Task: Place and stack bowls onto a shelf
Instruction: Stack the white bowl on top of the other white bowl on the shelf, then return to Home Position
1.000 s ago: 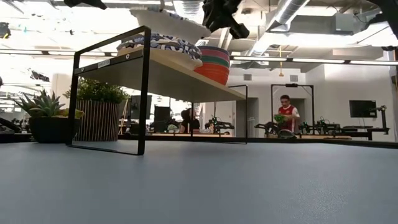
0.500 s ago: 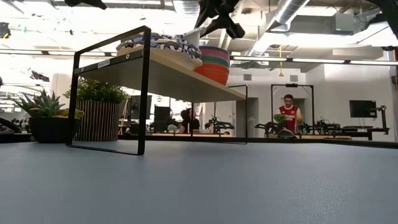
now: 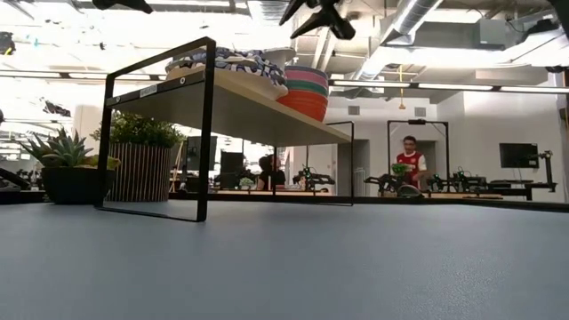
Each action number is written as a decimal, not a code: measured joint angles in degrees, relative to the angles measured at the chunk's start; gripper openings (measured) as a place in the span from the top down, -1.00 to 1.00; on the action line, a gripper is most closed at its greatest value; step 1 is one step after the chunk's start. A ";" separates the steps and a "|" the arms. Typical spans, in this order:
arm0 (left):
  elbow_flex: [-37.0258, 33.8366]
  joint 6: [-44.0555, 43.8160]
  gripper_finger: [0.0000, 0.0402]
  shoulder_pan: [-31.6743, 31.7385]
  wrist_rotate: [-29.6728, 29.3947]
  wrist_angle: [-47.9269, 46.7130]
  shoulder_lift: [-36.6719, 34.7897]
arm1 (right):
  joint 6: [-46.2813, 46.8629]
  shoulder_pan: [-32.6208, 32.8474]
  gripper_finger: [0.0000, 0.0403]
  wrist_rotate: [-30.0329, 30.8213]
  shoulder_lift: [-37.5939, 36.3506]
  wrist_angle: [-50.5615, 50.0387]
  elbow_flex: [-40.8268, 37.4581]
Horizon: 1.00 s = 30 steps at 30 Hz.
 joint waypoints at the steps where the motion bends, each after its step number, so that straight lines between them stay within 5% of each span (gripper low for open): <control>1: 0.00 0.00 -0.21 -0.01 0.00 0.00 0.00 | -0.25 0.28 0.22 1.72 -0.27 -0.01 0.00; 6: 0.00 0.00 -0.21 0.00 0.00 0.00 0.00 | -2.88 2.46 0.38 7.52 -0.18 -0.73 0.00; 14: 0.00 0.00 -0.21 -0.02 0.00 0.00 0.00 | -3.77 3.42 0.60 7.91 5.15 -1.45 0.01; 25: 0.00 -0.07 -0.21 -0.01 0.07 0.00 0.00 | -3.54 3.47 0.63 7.66 6.38 -0.82 0.00; 30: 0.00 0.61 -0.21 -0.02 0.06 0.87 0.00 | -4.71 5.44 0.63 7.72 1.53 2.29 -0.06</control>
